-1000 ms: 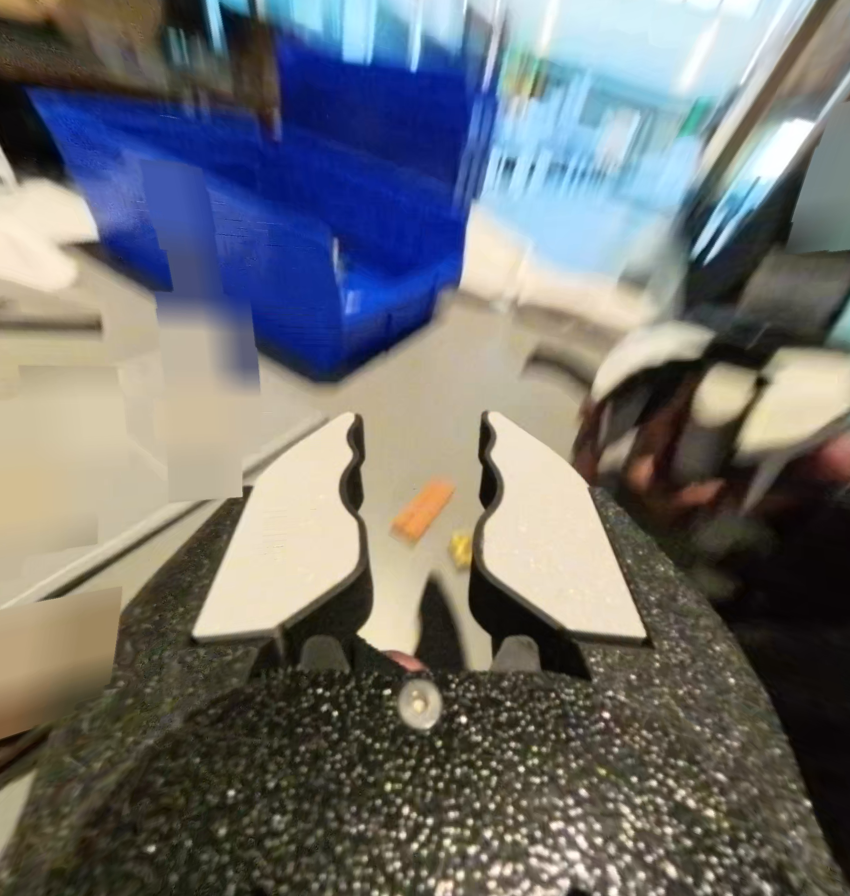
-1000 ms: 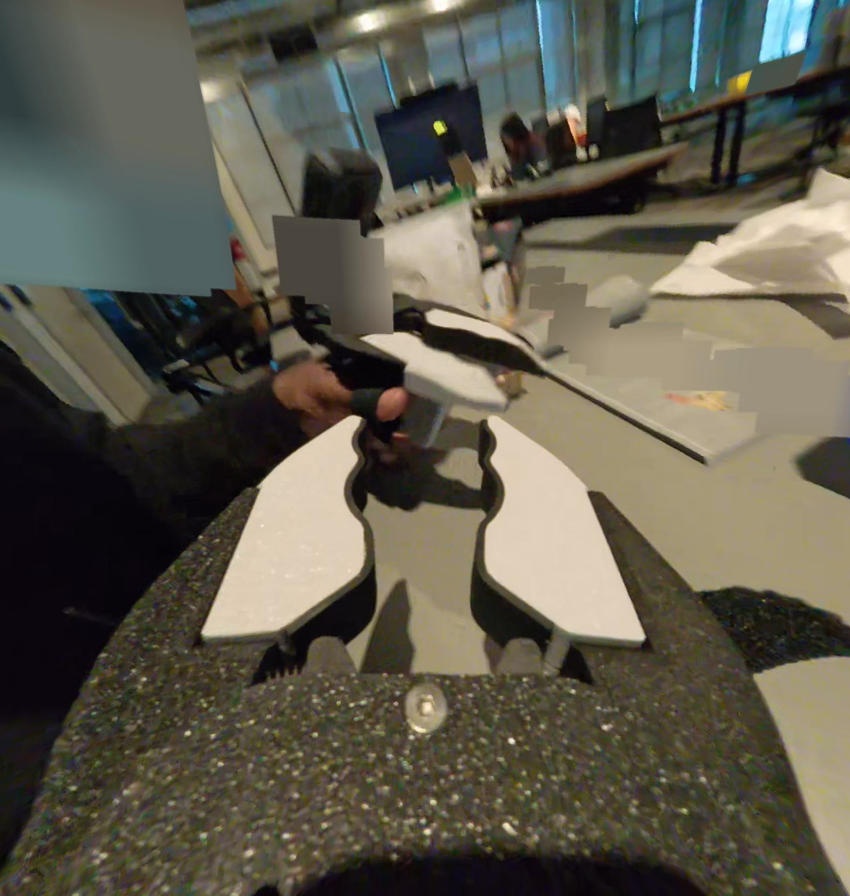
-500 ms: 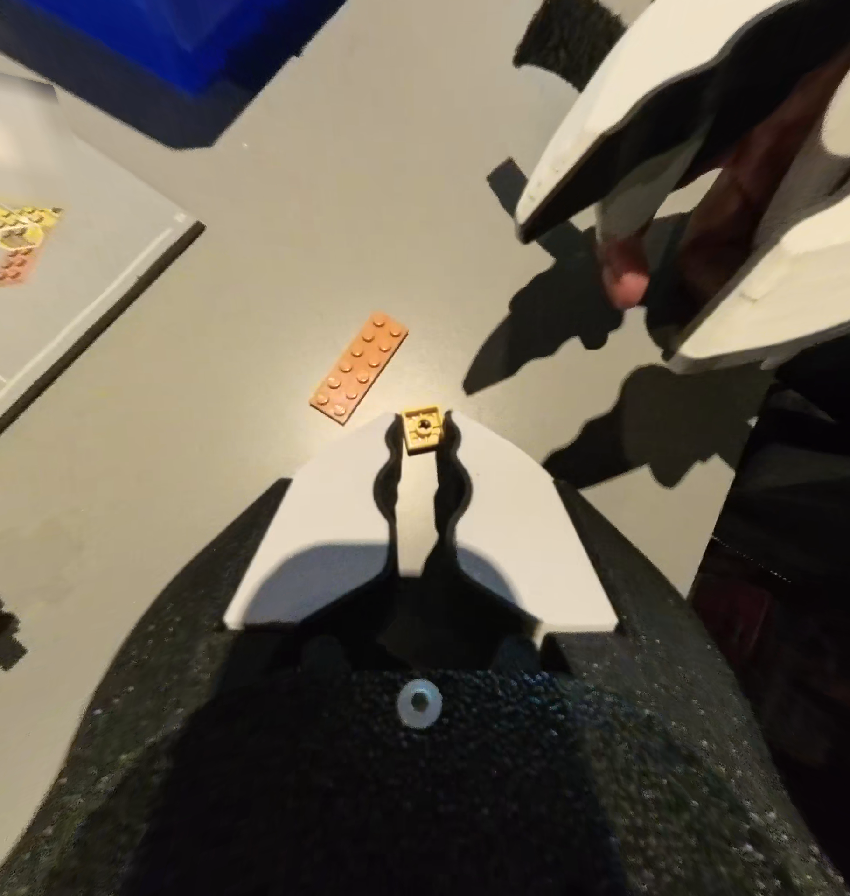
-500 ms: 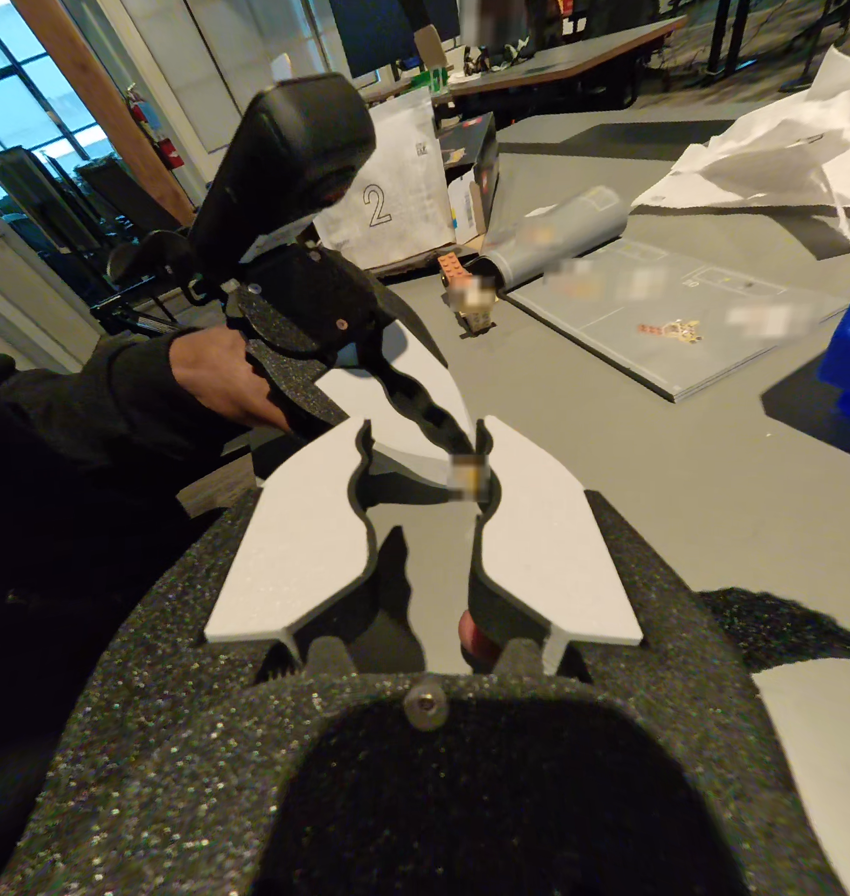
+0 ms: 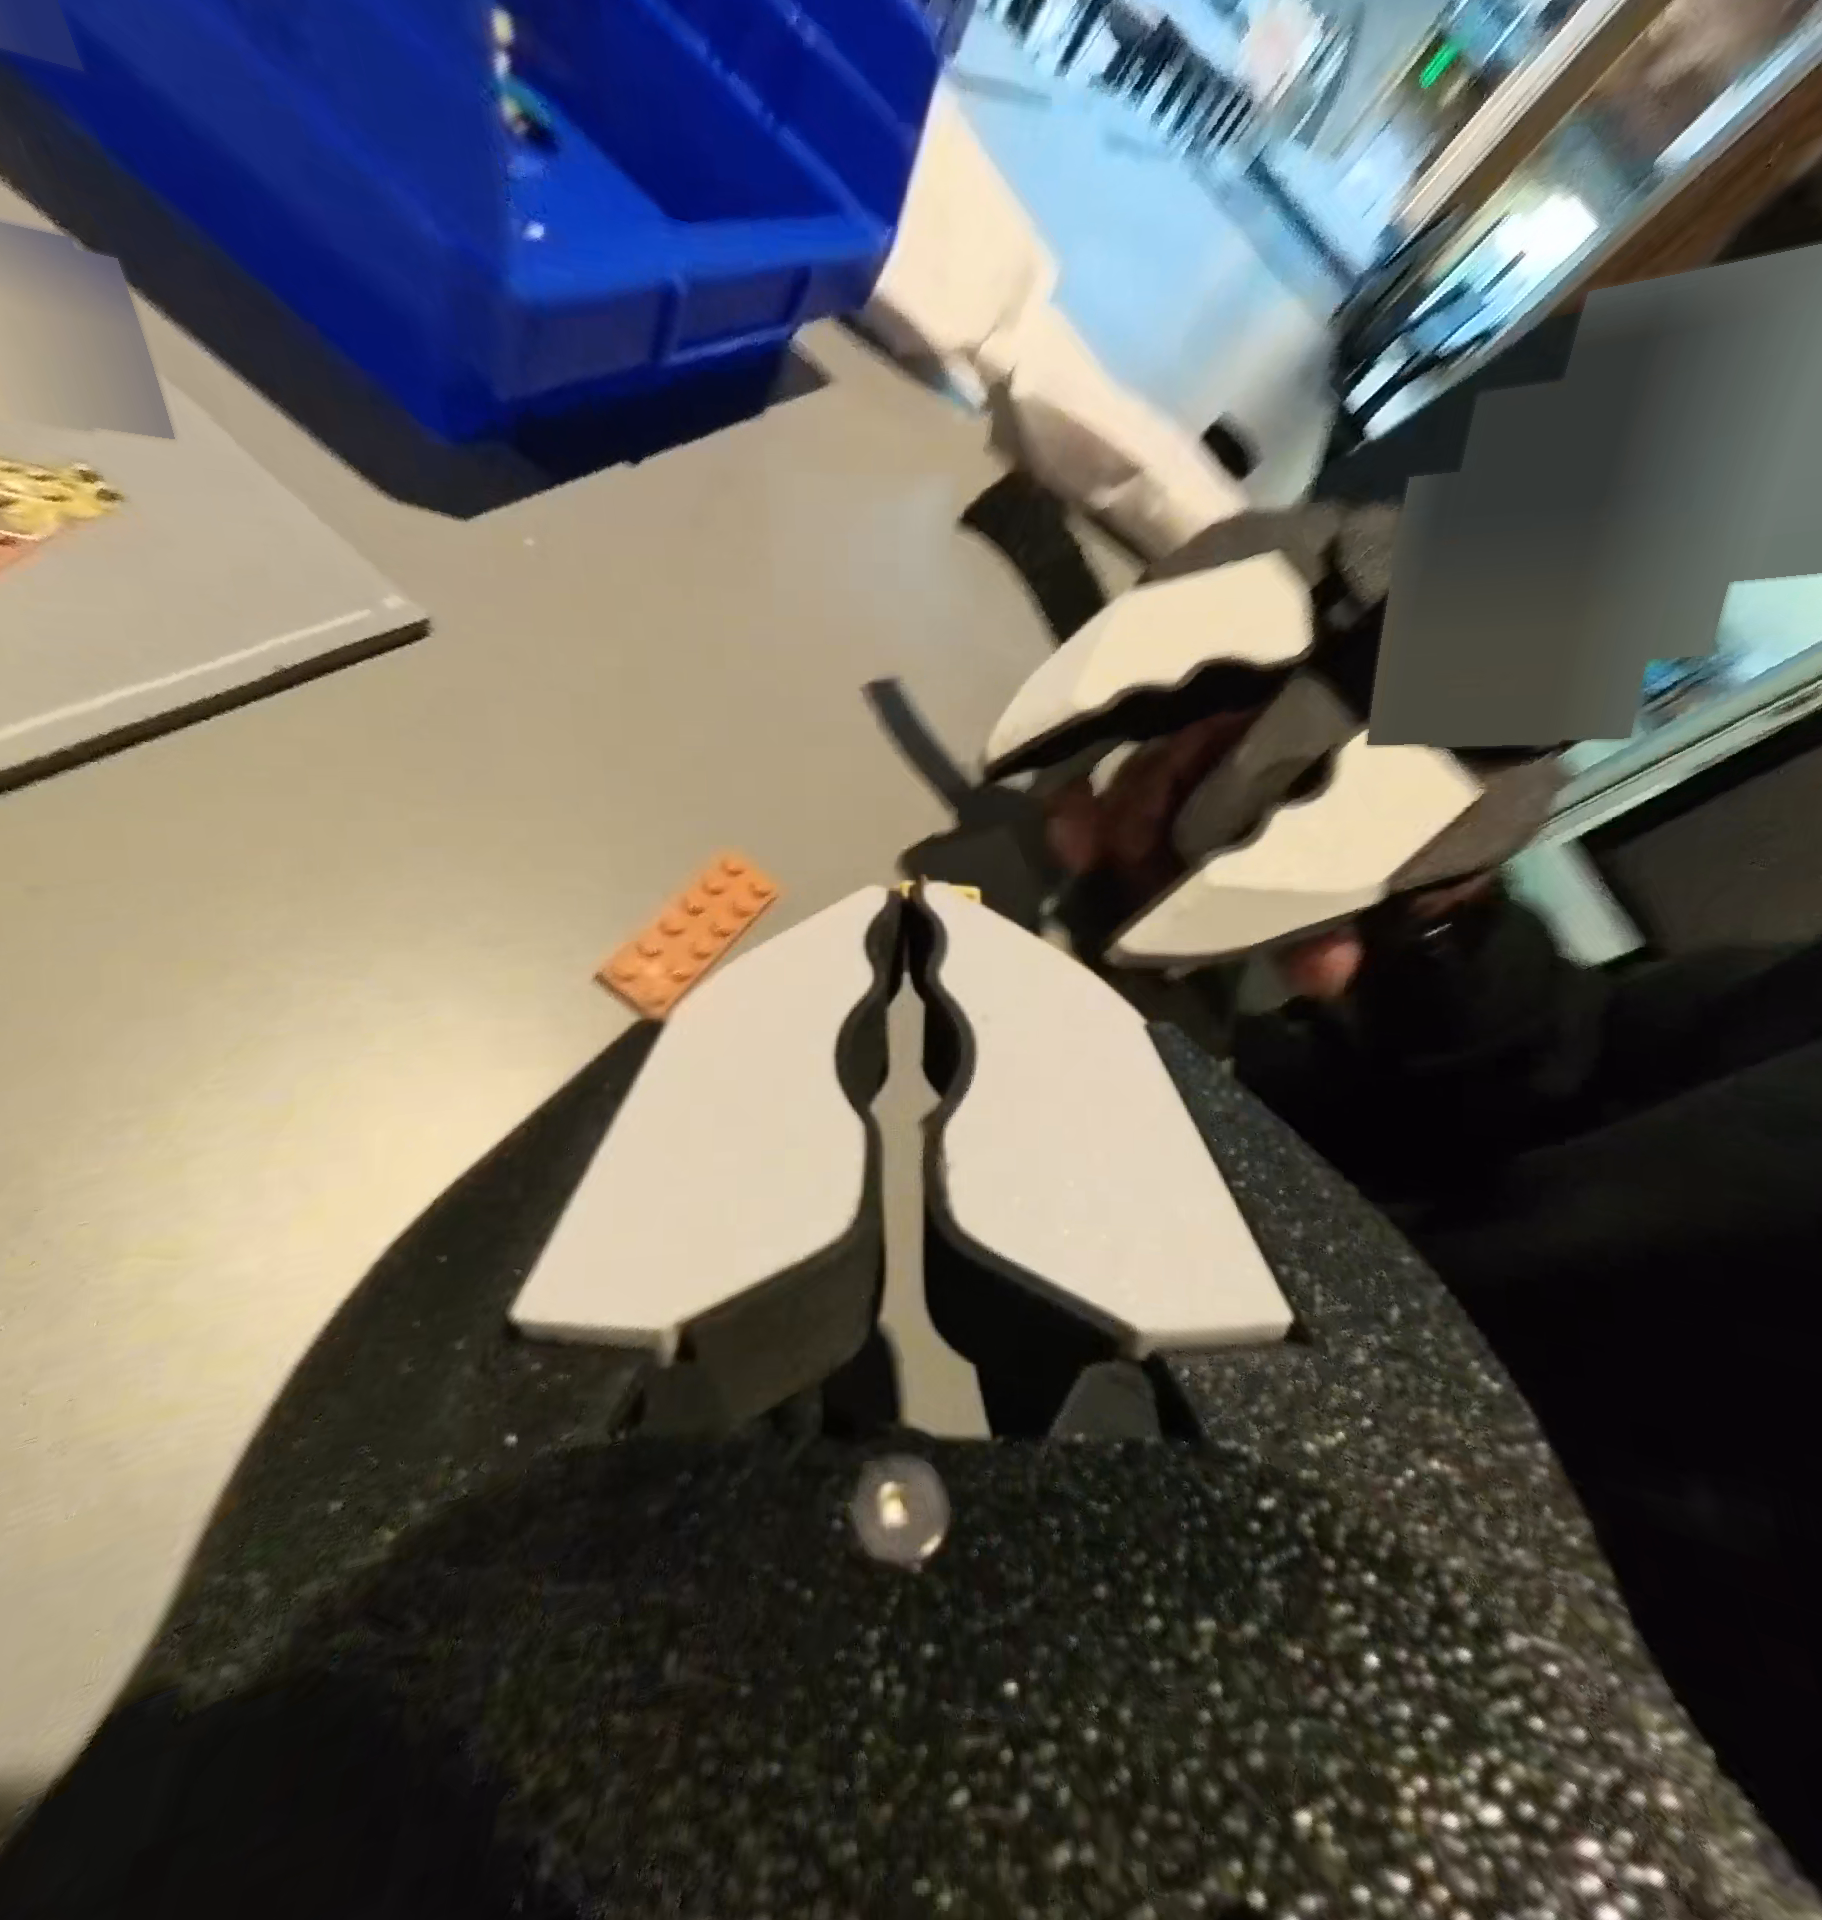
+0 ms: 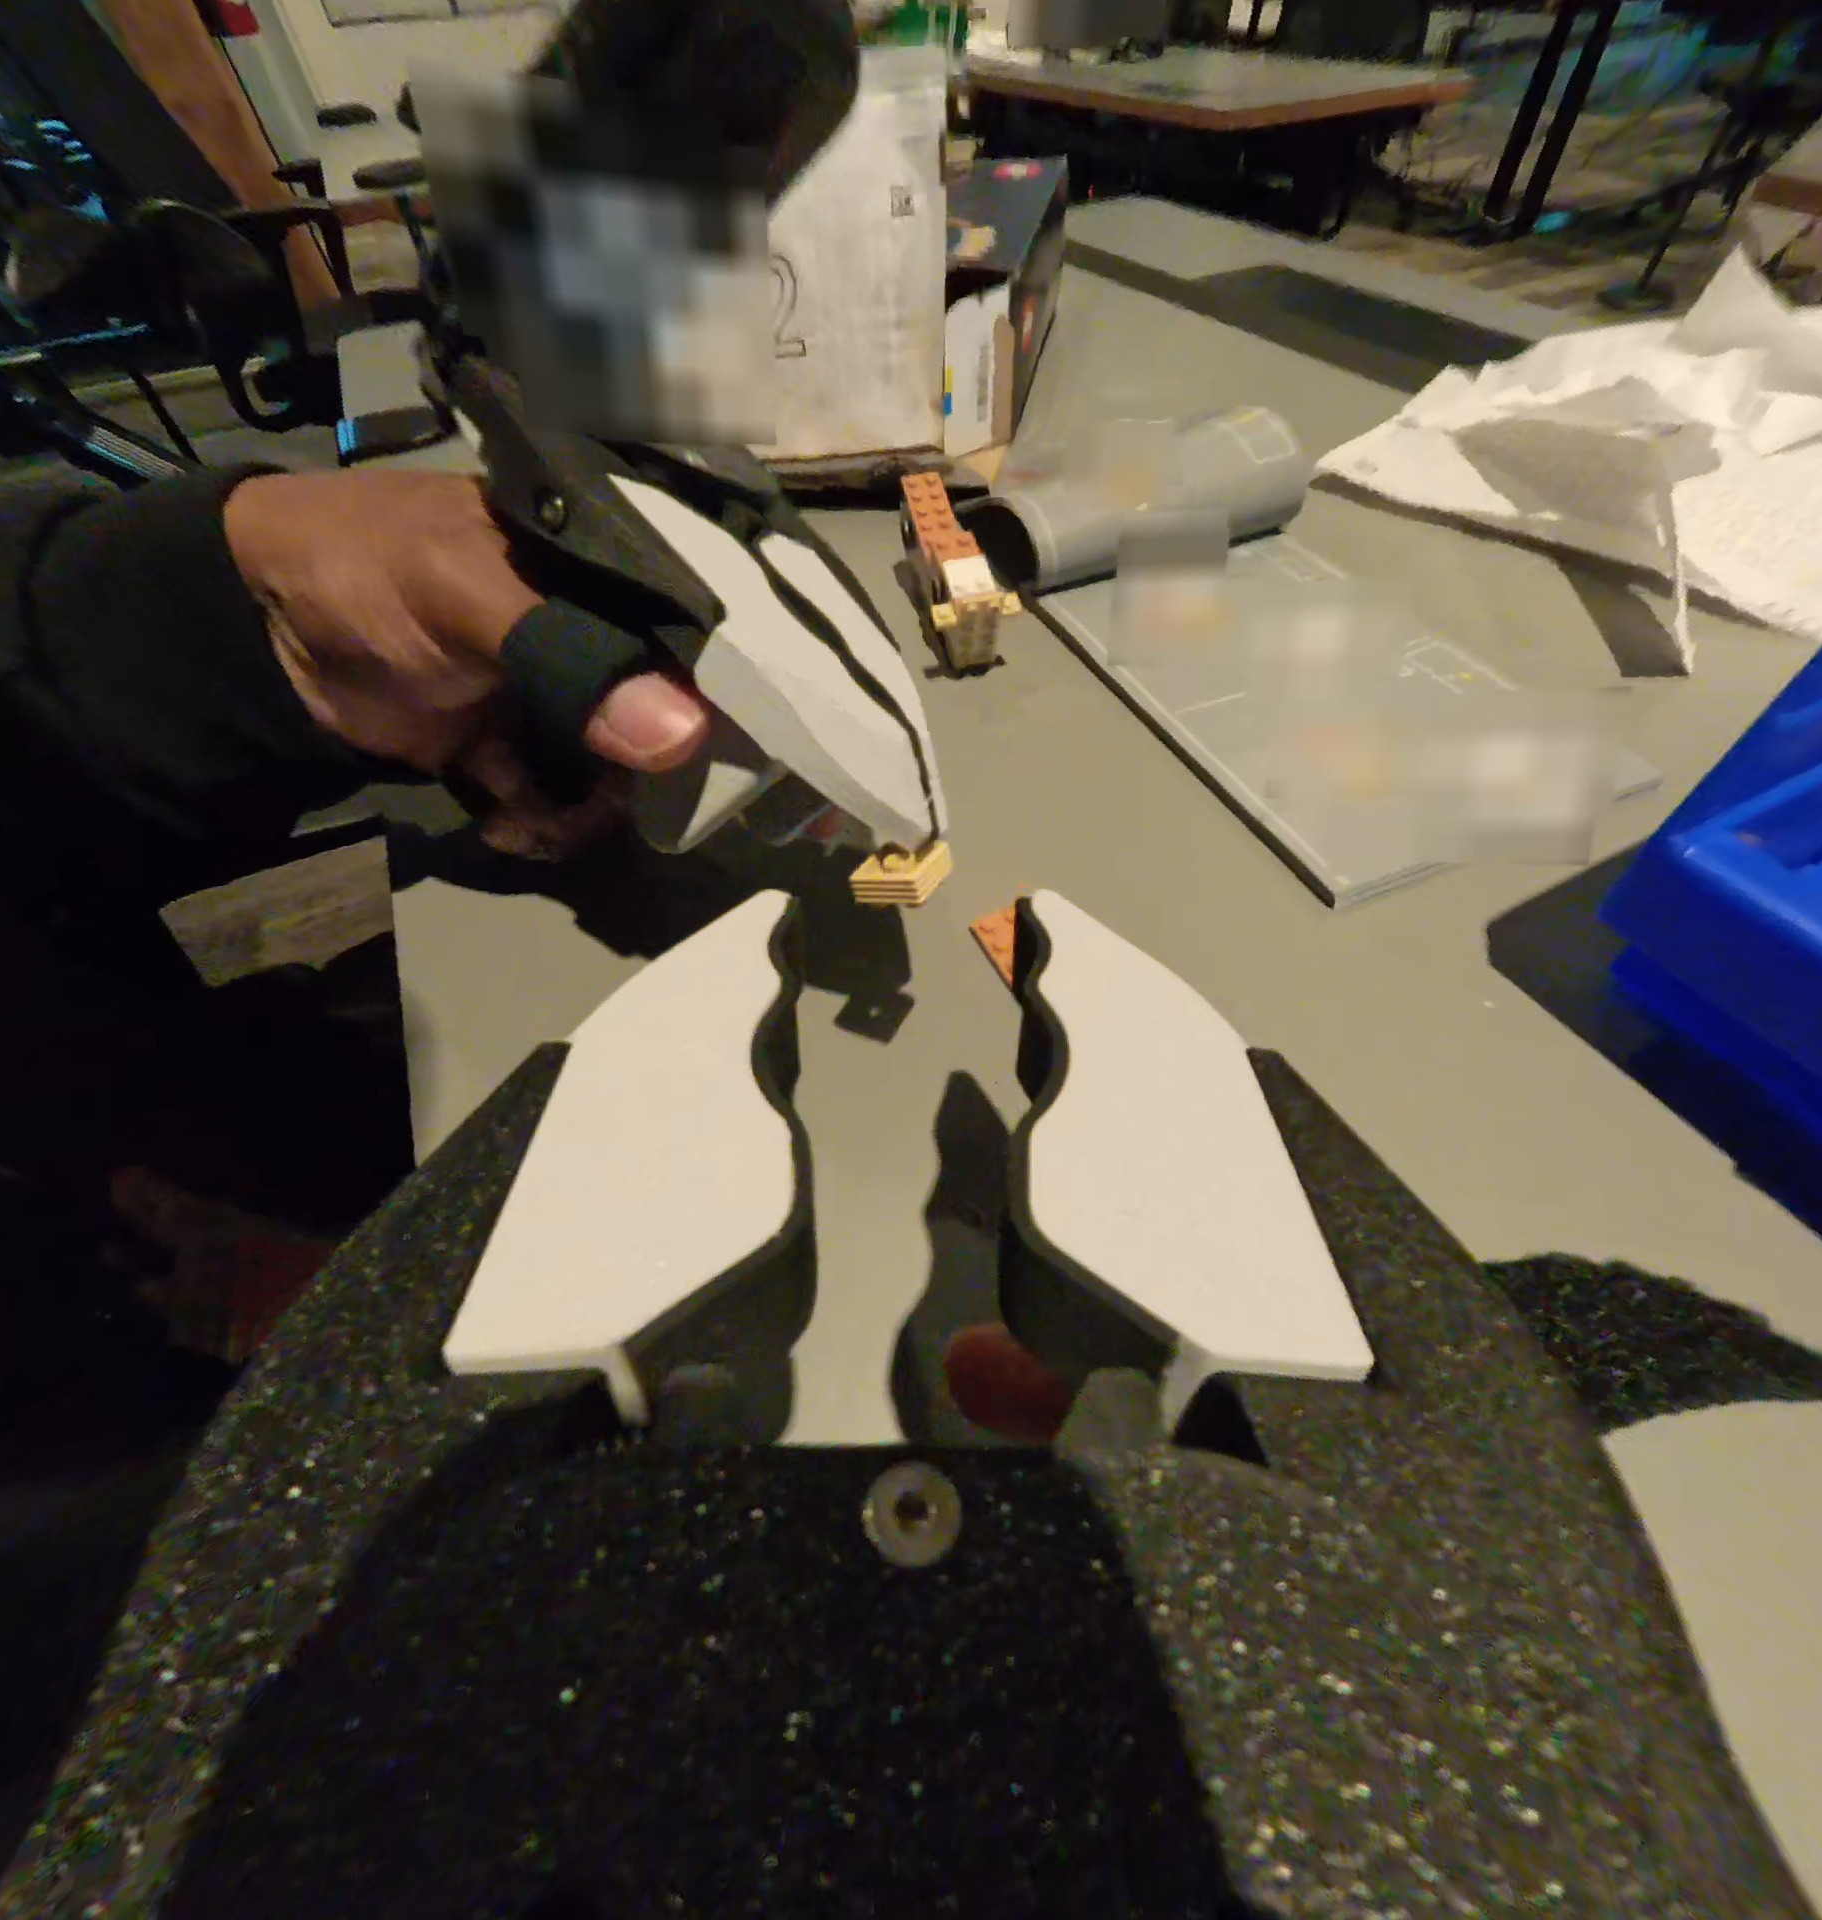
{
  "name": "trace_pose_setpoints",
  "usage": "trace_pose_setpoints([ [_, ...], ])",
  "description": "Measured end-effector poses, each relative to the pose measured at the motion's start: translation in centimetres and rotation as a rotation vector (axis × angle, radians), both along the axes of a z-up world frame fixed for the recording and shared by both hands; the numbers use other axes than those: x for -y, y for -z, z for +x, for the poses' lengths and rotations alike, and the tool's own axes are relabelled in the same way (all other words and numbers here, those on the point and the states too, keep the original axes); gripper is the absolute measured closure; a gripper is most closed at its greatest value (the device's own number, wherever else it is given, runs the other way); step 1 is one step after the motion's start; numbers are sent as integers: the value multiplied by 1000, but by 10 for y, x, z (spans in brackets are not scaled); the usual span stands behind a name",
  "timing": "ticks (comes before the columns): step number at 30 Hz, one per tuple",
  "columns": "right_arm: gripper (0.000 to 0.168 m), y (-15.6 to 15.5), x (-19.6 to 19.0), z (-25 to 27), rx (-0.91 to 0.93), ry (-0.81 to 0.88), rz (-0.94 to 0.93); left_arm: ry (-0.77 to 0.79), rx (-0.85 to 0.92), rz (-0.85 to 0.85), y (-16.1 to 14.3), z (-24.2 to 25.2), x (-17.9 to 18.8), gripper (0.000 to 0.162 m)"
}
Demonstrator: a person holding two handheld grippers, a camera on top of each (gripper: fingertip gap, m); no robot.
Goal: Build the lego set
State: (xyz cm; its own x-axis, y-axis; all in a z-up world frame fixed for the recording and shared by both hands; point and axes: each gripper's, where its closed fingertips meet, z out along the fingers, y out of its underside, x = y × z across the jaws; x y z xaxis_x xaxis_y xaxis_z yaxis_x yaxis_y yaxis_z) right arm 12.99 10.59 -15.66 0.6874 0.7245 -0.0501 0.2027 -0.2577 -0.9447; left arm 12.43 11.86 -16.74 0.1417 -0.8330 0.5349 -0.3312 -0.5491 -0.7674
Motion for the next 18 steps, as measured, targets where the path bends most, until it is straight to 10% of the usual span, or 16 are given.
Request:
trace_pose_setpoints([
  [18, 151, -29, 3, -7, 16, 7, 351, 32, 392, -538, -37, 14, 18, 162],
])
